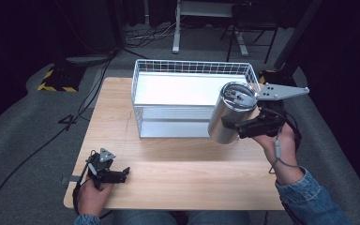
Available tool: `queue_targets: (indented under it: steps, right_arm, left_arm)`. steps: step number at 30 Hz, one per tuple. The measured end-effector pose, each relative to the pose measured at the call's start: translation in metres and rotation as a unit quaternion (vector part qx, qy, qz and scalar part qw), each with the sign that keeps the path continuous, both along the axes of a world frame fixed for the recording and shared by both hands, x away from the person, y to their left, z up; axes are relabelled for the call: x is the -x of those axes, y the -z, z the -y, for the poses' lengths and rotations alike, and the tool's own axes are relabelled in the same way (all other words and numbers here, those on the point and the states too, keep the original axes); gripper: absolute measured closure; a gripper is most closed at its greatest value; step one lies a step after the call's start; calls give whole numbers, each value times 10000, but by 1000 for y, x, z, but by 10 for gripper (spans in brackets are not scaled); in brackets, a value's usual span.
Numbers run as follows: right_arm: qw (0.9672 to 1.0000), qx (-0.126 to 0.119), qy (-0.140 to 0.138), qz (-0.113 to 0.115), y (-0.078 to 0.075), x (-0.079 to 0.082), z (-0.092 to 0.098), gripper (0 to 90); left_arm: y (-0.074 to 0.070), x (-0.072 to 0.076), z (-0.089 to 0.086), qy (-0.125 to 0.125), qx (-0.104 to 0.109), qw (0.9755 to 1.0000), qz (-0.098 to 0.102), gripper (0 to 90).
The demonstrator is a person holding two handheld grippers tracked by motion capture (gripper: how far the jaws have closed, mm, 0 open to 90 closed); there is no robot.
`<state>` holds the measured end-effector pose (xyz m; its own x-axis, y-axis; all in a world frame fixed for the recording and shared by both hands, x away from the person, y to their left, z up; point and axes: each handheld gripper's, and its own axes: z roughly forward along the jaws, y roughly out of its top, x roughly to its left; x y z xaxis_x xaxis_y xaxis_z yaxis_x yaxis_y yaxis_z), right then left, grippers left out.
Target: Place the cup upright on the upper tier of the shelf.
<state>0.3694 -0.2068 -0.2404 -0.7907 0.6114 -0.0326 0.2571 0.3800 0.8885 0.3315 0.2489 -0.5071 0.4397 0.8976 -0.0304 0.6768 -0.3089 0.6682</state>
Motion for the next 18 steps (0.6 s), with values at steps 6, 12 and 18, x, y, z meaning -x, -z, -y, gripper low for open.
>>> queue_targets:
  steps: [6,12,18]
  right_arm:
    - [10000,48,32,18,-10,-15,-9,37]
    - [9999,-49,103,-23,-17,-33,-15,37]
    - [9998,-121,131,-20,-24,-51,-21,37]
  left_arm:
    - [0,0,0,9,1,10000,2,5]
    - [0,0,0,18,0,10000,3,5]
    - [0,0,0,17,-2,10000,1,5]
